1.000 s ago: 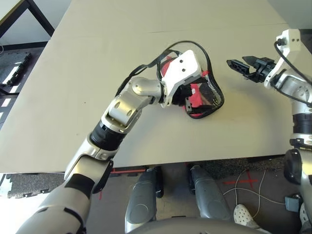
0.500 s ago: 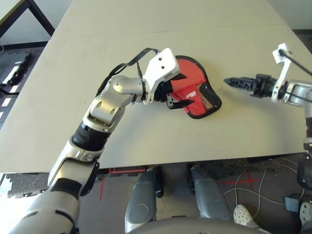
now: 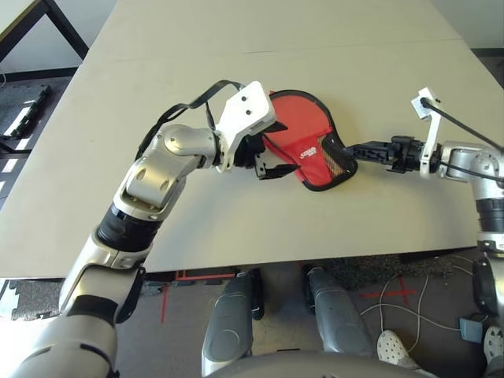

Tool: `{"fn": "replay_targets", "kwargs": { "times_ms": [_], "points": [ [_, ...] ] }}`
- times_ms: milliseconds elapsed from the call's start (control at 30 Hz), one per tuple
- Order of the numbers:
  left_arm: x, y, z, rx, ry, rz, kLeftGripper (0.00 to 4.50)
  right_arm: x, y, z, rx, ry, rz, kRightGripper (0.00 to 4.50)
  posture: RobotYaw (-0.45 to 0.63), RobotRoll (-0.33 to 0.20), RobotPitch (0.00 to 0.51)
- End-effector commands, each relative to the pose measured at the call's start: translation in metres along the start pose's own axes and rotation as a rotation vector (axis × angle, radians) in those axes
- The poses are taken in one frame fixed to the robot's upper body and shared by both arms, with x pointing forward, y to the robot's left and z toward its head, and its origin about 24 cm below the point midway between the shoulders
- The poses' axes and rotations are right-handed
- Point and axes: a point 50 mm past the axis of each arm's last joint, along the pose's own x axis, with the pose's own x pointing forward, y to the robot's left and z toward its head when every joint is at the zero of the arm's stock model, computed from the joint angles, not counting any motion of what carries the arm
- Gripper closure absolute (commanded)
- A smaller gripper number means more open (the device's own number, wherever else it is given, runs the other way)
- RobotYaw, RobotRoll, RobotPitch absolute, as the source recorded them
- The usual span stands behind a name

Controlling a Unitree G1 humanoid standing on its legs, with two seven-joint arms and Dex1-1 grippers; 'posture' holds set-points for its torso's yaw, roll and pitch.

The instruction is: Store the ping-pong paddle in its case and zip it.

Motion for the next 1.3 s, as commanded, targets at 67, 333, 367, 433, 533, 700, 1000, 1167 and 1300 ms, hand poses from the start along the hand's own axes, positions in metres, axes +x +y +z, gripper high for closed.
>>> {"fn": "replay_targets", "kwargs": {
  "times_ms": [67,333,367,433,533,700,1000,1167,1300],
  "points": [
    [-0.007,-0.002,-0.004,-0.004,0.033,-0.02,0.0,0.006,-0.003,-0.009,0.04,0.027,-0.019,0.02,0.02,0.0,0.249],
    [-0.01,-0.001,-0.005,0.006,0.049,-0.018,0.0,0.014,-0.006,-0.014,0.152,0.012,-0.023,0.17,0.02,0.0,0.25],
    [-0.01,-0.001,-0.005,0.006,0.049,-0.018,0.0,0.015,-0.006,-0.014,0.166,0.01,-0.024,0.35,0.02,0.0,0.25],
    [-0.01,-0.001,-0.005,0.006,0.05,-0.019,0.0,0.016,-0.006,-0.014,0.183,0.009,-0.025,0.84,0.02,0.0,0.25],
    [-0.01,-0.001,-0.005,0.007,0.053,-0.019,0.0,0.016,-0.006,-0.015,0.205,0.012,-0.017,1.79,0.02,0.0,0.251],
    [-0.01,0.0,-0.005,0.006,0.055,-0.019,0.0,0.016,-0.007,-0.018,0.223,0.027,-0.027,3.4,0.02,0.0,0.25],
    [-0.011,0.0,-0.007,0.004,0.061,-0.014,0.0,0.004,-0.009,-0.025,0.294,0.03,-0.037,4.48,0.02,0.0,0.25],
    [-0.012,0.0,-0.009,0.001,0.063,-0.012,0.0,-0.004,-0.007,-0.03,0.319,0.043,-0.043,4.48,0.02,0.0,0.248],
    [-0.011,0.001,-0.009,0.001,0.061,-0.012,0.0,-0.01,-0.001,-0.035,0.336,0.061,-0.034,4.48,0.01,0.0,0.247]
  ]
}}
